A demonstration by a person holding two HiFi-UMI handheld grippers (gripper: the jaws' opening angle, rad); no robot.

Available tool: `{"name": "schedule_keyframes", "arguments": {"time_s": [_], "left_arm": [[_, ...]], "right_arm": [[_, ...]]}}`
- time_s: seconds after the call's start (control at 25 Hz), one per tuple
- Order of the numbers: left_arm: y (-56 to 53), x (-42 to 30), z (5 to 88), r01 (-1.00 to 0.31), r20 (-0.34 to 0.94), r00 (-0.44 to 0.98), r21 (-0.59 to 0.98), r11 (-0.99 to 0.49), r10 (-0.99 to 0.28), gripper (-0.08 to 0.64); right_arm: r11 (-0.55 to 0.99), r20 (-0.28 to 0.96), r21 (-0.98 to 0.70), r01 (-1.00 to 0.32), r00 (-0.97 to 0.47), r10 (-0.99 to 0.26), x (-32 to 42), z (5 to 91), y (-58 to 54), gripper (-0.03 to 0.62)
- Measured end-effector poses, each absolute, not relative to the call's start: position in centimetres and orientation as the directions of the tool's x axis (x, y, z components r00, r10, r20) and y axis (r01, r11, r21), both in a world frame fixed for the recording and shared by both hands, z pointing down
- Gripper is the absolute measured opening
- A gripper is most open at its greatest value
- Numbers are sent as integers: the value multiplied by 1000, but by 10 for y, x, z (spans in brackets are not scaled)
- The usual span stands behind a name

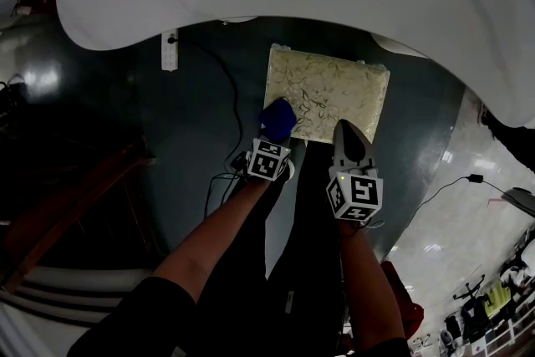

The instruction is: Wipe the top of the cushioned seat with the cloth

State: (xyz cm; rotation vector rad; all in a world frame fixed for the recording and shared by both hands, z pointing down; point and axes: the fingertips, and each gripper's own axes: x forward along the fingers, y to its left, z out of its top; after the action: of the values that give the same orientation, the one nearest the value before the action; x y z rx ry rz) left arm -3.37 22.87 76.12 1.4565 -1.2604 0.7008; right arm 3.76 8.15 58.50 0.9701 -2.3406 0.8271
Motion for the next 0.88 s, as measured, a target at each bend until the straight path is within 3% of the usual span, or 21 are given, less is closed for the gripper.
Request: {"name": "schedule_keyframes", "arguments": {"time_s": [0.88], "left_arm": [[190,52,759,-918,880,356,392,57,-313,40]], "right_arm": [[422,652,-331,-844,-528,-544,133,603,60,35]]}}
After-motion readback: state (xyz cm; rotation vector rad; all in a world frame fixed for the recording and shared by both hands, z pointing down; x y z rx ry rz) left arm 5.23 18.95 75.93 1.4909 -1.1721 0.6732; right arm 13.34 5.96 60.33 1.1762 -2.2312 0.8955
